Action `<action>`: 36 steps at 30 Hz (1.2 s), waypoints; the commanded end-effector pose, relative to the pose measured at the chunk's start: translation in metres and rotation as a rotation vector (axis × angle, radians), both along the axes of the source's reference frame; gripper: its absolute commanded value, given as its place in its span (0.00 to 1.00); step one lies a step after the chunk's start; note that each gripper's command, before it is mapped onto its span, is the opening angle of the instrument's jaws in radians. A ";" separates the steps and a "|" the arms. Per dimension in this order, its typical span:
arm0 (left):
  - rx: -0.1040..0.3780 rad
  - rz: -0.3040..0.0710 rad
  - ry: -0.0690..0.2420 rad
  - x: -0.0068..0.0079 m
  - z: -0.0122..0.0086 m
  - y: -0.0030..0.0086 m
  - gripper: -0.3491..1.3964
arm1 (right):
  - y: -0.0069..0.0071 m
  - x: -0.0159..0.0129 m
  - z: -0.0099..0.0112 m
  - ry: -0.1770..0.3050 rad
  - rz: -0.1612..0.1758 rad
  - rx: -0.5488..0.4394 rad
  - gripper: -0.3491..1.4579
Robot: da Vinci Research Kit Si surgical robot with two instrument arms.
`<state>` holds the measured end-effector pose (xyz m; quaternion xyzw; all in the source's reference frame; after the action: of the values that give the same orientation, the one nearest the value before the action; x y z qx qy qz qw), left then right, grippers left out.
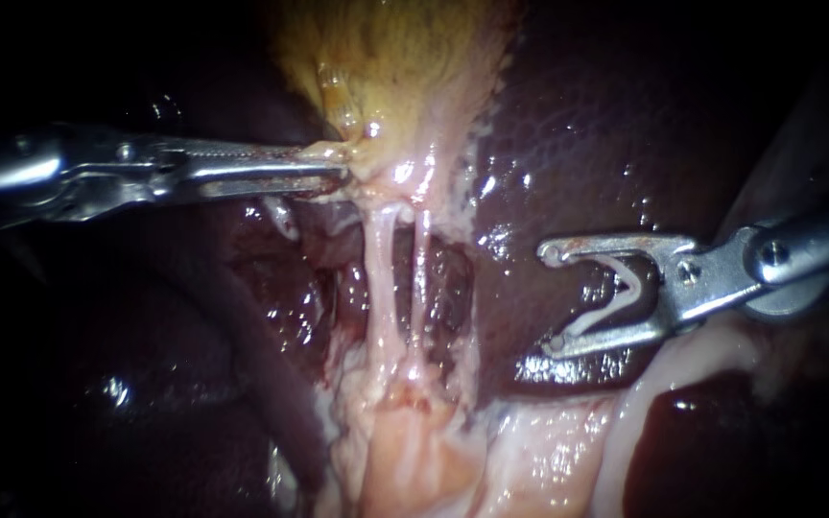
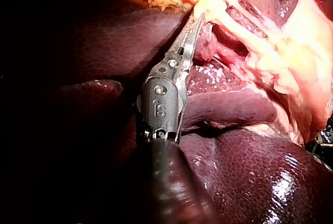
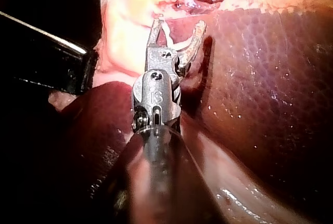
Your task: Grabbing gallbladder
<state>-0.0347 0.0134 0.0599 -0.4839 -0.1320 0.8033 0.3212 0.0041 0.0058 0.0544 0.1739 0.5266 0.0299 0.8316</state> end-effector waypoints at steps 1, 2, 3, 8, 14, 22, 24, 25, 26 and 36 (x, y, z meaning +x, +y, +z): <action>0.006 0.004 -0.002 0.0001 -0.0002 0.0000 0.00 | 0.0000 0.0000 0.0000 0.000 0.000 0.000 0.47; 0.007 0.005 -0.003 0.0002 -0.0005 0.0001 0.00 | 0.0000 0.0000 0.0000 0.000 0.000 0.000 0.47; 0.009 0.009 -0.007 0.0003 -0.0007 0.0001 0.00 | 0.0000 0.0000 0.0000 0.000 0.000 0.000 0.47; 0.032 0.006 -0.015 0.0007 -0.0032 0.0004 0.00 | 0.0000 0.0000 0.0000 0.000 0.000 0.000 0.47; 0.051 -0.001 -0.036 0.0018 -0.0075 0.0023 0.00 | 0.0000 0.0000 0.0001 0.000 0.000 0.000 0.47; 0.051 -0.052 -0.066 0.0045 -0.0125 0.0049 0.00 | 0.0001 0.0000 0.0001 0.000 0.001 0.000 0.47; 0.050 -0.056 -0.063 0.0044 -0.0125 0.0048 0.00 | 0.0001 0.0000 0.0001 0.000 0.001 0.000 0.47; 0.050 -0.057 -0.061 0.0043 -0.0125 0.0048 0.00 | 0.0001 0.0000 0.0001 0.000 0.001 0.000 0.47; 0.049 -0.058 -0.061 0.0042 -0.0124 0.0047 0.00 | 0.0001 0.0000 0.0001 0.000 0.001 0.000 0.47; 0.047 -0.061 -0.058 0.0039 -0.0123 0.0044 0.00 | 0.0000 0.0000 0.0001 0.000 0.000 0.000 0.47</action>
<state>-0.0308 0.0178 0.0477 -0.5029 -0.1449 0.7754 0.3533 0.0040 0.0058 0.0544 0.1737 0.5265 0.0302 0.8317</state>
